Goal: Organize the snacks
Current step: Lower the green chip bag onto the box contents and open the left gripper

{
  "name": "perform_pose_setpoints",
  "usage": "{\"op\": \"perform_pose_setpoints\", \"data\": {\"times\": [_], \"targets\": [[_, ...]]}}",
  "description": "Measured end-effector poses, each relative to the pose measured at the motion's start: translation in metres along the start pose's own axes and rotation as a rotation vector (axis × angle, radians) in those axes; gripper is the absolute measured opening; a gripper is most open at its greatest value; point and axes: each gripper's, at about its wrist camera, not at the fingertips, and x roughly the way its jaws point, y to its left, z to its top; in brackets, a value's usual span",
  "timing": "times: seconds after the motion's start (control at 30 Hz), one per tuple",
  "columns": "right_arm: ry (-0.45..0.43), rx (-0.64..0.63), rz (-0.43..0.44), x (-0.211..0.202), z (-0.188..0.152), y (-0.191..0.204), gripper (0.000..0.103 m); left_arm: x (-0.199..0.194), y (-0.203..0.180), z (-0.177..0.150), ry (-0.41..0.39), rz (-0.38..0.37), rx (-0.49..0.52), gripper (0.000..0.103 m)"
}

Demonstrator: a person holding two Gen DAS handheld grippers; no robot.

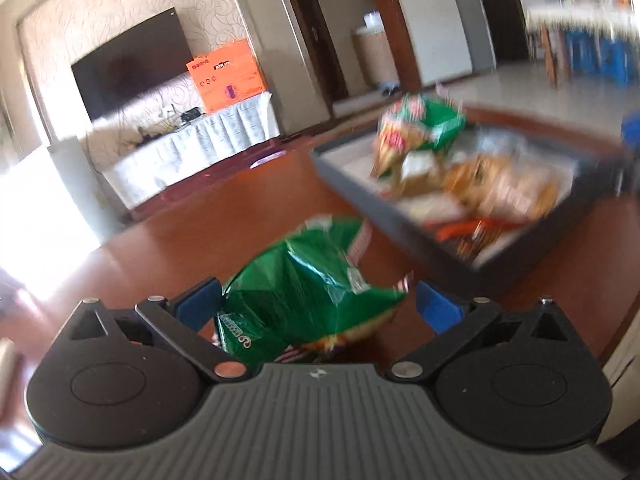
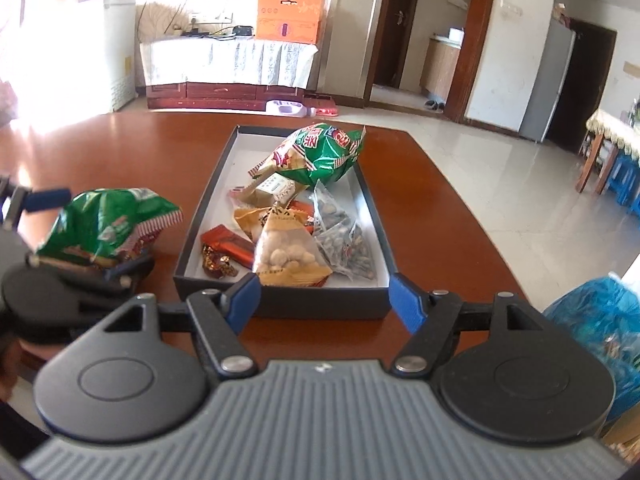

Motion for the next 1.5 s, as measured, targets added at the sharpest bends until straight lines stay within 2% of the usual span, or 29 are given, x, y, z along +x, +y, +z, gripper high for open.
{"op": "perform_pose_setpoints", "data": {"times": [0.1, 0.2, 0.23, 0.33, 0.47, 0.5, 0.6, 0.67, 0.73, 0.87, 1.0, 1.2, 1.23, 1.3, 1.33, 1.43, 1.5], "targets": [[-0.014, 0.031, 0.036, -0.001, 0.002, 0.005, 0.073, 0.008, 0.015, -0.004, 0.054, 0.024, -0.059, 0.103], [-0.042, 0.005, 0.111, -0.004, 0.008, 0.02, 0.073, -0.003, 0.039, -0.006, 0.014, 0.034, -0.148, 0.103], [-0.053, -0.002, 0.134, -0.004, 0.012, 0.024, 0.073, -0.001, 0.042, -0.009, 0.014, 0.04, -0.138, 0.103], [-0.07, -0.006, 0.181, -0.002, 0.026, 0.035, 0.073, 0.021, 0.047, -0.019, 0.083, 0.051, -0.077, 0.103], [-0.092, -0.015, 0.181, -0.004, 0.032, 0.042, 0.073, 0.033, 0.056, -0.02, 0.078, 0.011, -0.095, 0.103], [-0.095, -0.014, 0.175, -0.004, 0.03, 0.043, 0.073, 0.035, 0.058, -0.019, 0.075, -0.006, -0.108, 0.095], [-0.08, -0.004, 0.161, 0.001, 0.027, 0.041, 0.073, 0.029, 0.067, -0.016, 0.049, -0.056, -0.169, 0.082], [-0.068, 0.004, 0.15, 0.004, 0.024, 0.04, 0.073, 0.024, 0.07, -0.012, 0.031, -0.072, -0.197, 0.08], [-0.063, 0.021, 0.146, 0.006, 0.02, 0.036, 0.073, 0.015, 0.071, -0.005, -0.007, -0.054, -0.209, 0.08], [-0.072, 0.026, 0.126, 0.004, 0.016, 0.027, 0.073, -0.002, 0.073, 0.03, -0.107, -0.081, -0.248, 0.08], [-0.093, 0.067, 0.089, 0.003, 0.014, 0.013, 0.073, 0.009, 0.053, 0.067, -0.136, -0.138, -0.264, 0.081], [-0.102, 0.088, 0.038, 0.001, 0.012, -0.016, 0.073, 0.045, -0.015, 0.094, -0.135, -0.251, -0.197, 0.085], [-0.1, 0.094, 0.031, 0.001, 0.011, -0.022, 0.073, 0.048, -0.023, 0.097, -0.144, -0.257, -0.184, 0.087], [-0.095, 0.098, 0.009, 0.001, 0.01, -0.031, 0.073, 0.05, -0.036, 0.103, -0.165, -0.241, -0.171, 0.101], [-0.095, 0.104, 0.002, 0.001, 0.008, -0.037, 0.073, 0.048, -0.039, 0.105, -0.18, -0.239, -0.175, 0.102], [-0.091, 0.122, -0.012, 0.001, 0.004, -0.048, 0.073, 0.046, -0.046, 0.11, -0.193, -0.298, -0.175, 0.102], [-0.094, 0.134, -0.028, -0.002, 0.002, -0.053, 0.073, 0.039, -0.049, 0.108, -0.209, -0.293, -0.159, 0.102]]}}
